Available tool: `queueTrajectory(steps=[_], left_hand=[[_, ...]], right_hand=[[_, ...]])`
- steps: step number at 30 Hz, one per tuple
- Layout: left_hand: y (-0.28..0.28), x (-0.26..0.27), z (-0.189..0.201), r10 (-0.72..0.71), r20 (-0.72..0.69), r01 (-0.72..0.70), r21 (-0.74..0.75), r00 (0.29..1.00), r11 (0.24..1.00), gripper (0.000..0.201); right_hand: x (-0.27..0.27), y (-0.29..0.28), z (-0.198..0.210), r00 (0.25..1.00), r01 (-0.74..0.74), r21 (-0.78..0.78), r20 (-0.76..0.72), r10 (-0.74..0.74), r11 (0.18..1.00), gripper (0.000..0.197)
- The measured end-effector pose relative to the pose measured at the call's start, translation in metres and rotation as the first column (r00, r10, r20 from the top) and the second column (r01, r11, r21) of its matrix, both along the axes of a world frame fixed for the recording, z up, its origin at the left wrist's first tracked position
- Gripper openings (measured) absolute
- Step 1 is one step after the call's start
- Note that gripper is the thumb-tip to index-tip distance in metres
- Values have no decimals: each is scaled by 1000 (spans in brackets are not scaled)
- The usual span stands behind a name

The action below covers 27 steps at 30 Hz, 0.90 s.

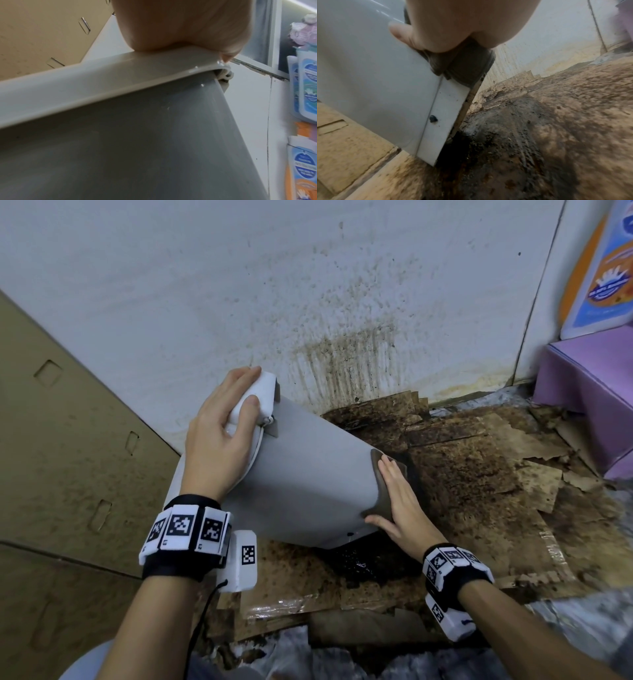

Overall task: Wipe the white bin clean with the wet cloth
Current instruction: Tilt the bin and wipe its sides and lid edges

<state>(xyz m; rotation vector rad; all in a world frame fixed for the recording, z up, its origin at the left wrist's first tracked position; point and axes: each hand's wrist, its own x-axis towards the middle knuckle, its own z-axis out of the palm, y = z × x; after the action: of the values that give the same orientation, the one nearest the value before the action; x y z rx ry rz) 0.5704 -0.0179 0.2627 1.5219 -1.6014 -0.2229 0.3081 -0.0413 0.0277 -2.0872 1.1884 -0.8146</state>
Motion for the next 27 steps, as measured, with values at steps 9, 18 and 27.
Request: queueTrajectory(steps=[9, 18, 27], left_hand=[[-2, -3, 1, 10, 10, -10, 0, 1000, 1000, 39], [3, -12, 0, -32, 94, 32, -3, 995, 999, 41], [7, -13, -1, -45, 90, 46, -7, 995, 999, 41]], right_hand=[[39, -10, 57, 989, -14, 114, 149, -3, 993, 85], [97, -4, 144, 966, -109, 66, 241, 90, 992, 74], [124, 1, 146, 869, 149, 87, 464, -173, 985, 65]])
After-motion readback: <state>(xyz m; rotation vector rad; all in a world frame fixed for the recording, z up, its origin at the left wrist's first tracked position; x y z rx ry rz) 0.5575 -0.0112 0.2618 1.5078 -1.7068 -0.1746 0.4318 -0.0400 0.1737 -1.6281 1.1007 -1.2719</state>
